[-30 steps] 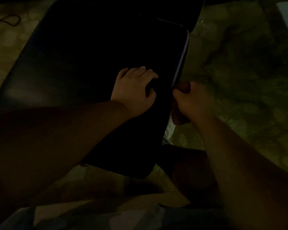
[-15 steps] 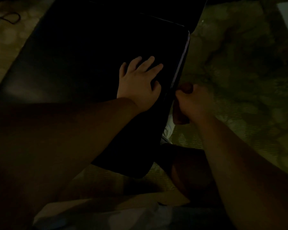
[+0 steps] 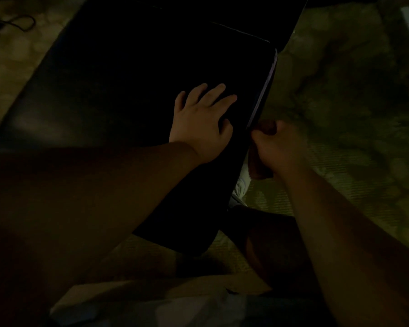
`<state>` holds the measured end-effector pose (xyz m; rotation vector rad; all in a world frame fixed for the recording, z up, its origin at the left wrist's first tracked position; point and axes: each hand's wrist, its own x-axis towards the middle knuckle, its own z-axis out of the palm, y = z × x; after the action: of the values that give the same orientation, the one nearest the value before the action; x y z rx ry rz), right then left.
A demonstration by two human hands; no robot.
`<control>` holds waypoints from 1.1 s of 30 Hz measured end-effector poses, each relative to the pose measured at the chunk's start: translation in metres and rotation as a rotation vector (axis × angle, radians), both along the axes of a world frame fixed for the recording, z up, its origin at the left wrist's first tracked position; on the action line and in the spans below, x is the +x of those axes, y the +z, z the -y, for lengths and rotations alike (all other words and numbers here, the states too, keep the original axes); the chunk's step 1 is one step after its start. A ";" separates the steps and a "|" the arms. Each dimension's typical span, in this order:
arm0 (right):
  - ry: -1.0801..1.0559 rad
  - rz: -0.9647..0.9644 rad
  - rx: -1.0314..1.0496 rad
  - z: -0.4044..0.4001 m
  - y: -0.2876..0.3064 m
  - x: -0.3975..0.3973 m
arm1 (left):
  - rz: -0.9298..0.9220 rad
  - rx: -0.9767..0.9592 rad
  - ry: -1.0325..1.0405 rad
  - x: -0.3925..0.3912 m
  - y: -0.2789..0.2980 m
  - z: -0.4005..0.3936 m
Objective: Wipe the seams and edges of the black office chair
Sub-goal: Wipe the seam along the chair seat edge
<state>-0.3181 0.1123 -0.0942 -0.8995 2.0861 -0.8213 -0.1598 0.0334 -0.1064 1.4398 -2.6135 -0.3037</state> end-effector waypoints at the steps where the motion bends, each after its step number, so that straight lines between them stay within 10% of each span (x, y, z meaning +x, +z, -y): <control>1: -0.014 -0.004 0.001 -0.001 0.000 0.000 | 0.000 0.002 -0.003 0.001 0.000 0.000; 33: -0.041 -0.024 -0.039 -0.005 -0.004 0.001 | 0.024 0.004 -0.051 0.007 0.001 -0.006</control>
<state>-0.3167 0.1169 -0.0980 -0.8937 2.1224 -0.8791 -0.1526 0.0396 -0.1051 1.3882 -2.6733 -0.3001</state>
